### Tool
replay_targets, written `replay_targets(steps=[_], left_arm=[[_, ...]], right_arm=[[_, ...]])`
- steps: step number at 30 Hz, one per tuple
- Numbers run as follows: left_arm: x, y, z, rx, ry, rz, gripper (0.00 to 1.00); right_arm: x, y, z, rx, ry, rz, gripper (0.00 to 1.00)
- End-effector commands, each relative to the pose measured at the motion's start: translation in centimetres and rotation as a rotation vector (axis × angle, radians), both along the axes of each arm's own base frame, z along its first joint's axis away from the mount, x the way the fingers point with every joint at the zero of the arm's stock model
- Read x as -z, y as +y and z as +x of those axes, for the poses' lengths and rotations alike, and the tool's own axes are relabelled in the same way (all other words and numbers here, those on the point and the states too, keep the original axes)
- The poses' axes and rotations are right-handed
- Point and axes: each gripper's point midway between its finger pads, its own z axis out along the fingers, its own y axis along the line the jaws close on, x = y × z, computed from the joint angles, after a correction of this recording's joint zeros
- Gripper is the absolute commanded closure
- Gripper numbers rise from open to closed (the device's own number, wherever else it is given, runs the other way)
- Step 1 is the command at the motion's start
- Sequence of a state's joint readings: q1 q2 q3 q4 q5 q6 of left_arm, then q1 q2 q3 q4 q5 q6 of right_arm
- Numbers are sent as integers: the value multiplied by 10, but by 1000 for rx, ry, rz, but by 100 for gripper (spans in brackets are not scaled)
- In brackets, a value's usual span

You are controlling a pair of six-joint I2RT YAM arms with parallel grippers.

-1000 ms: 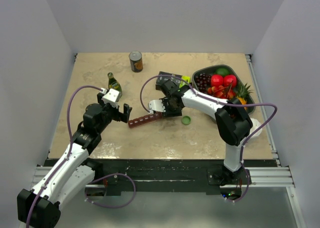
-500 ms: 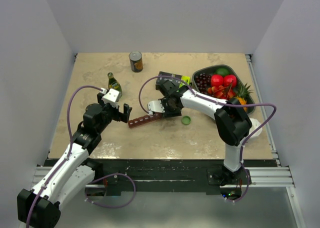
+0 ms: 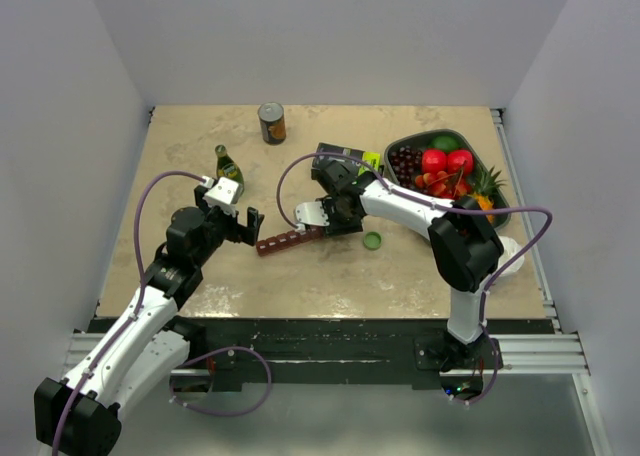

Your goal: Sort the pills into containers

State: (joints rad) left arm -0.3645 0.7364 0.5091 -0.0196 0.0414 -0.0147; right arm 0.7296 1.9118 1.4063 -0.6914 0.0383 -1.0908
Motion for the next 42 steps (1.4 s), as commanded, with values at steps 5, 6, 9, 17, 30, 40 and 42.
replay_targets(steps=[5, 6, 9, 17, 30, 40, 42], left_arm=[[-17, 0, 3, 4, -47, -11, 0], [-17, 0, 3, 3, -48, -9, 0], [-17, 0, 3, 2, -49, -11, 0], [-17, 0, 3, 4, -49, -11, 0], [-17, 0, 3, 4, -49, -10, 0], [-17, 0, 3, 4, -48, -9, 0], [-17, 0, 3, 4, -49, -10, 0]], right_arm=[[-13, 7, 9, -19, -45, -7, 97], [-13, 8, 9, -20, -45, -7, 97], [-13, 7, 9, -19, -46, -11, 97], [-14, 7, 10, -24, -54, -20, 97], [-13, 6, 10, -36, -66, -42, 97], [-12, 6, 10, -41, -71, -57, 97], [-12, 6, 10, -42, -72, -58, 97]])
